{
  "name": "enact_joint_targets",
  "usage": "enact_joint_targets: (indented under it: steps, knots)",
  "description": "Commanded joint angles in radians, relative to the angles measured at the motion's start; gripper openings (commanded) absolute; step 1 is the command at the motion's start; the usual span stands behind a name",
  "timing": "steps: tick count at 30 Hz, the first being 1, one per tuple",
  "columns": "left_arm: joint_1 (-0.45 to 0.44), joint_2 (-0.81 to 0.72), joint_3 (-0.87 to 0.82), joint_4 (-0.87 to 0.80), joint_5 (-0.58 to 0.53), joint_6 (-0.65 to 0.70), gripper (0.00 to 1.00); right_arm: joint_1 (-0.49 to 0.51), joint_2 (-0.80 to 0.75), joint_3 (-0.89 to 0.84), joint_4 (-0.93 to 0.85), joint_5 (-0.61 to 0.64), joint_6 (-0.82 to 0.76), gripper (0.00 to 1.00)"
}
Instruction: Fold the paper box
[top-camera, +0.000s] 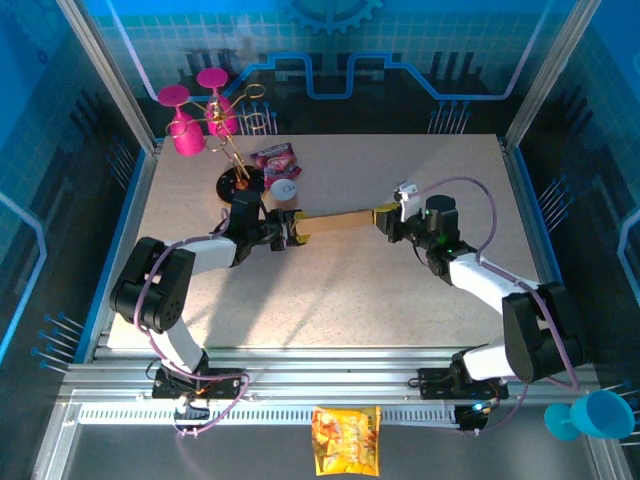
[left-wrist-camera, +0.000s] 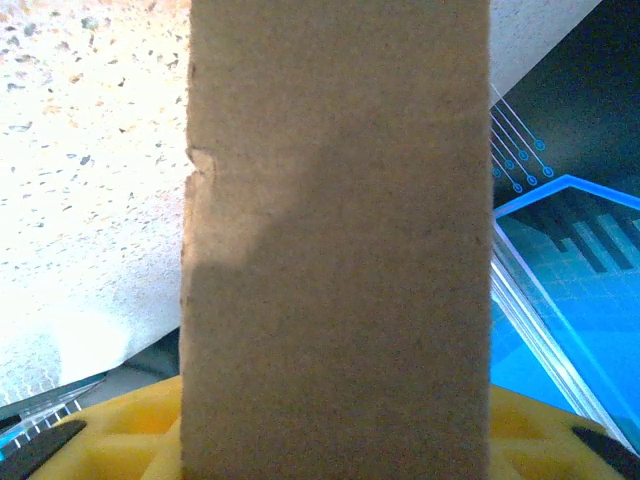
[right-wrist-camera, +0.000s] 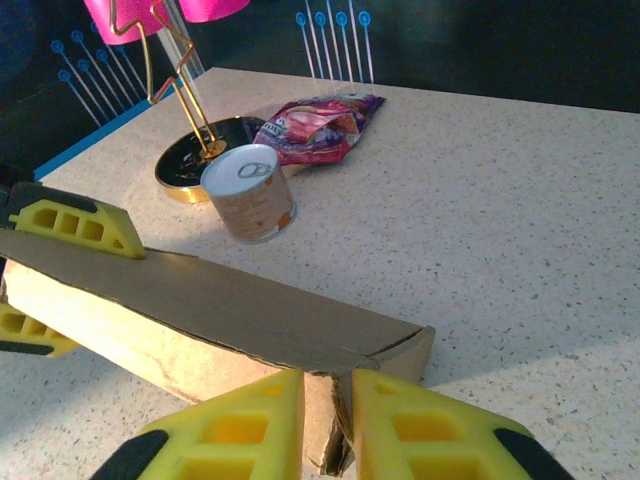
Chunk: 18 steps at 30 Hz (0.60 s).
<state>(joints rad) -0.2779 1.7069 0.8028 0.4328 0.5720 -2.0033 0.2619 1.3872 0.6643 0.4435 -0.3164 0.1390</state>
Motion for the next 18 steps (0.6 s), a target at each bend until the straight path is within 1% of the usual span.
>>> enact_joint_targets:
  steps: [1,8,12,18]
  knots:
    - [-0.007,-0.029,0.014,-0.017,0.0,-0.562,0.08,-0.006,0.021,0.034,-0.042,-0.02,-0.031,0.19]
    - [-0.007,-0.027,0.021,-0.02,0.004,-0.56,0.08,-0.001,0.048,0.067,-0.073,-0.016,-0.043,0.11]
    - [-0.007,-0.029,0.021,-0.021,0.004,-0.56,0.08,0.001,0.053,0.067,-0.071,-0.009,-0.041,0.0]
    - [-0.007,-0.026,0.024,-0.012,0.002,-0.565,0.11,0.01,0.046,0.062,-0.073,-0.007,-0.023,0.0]
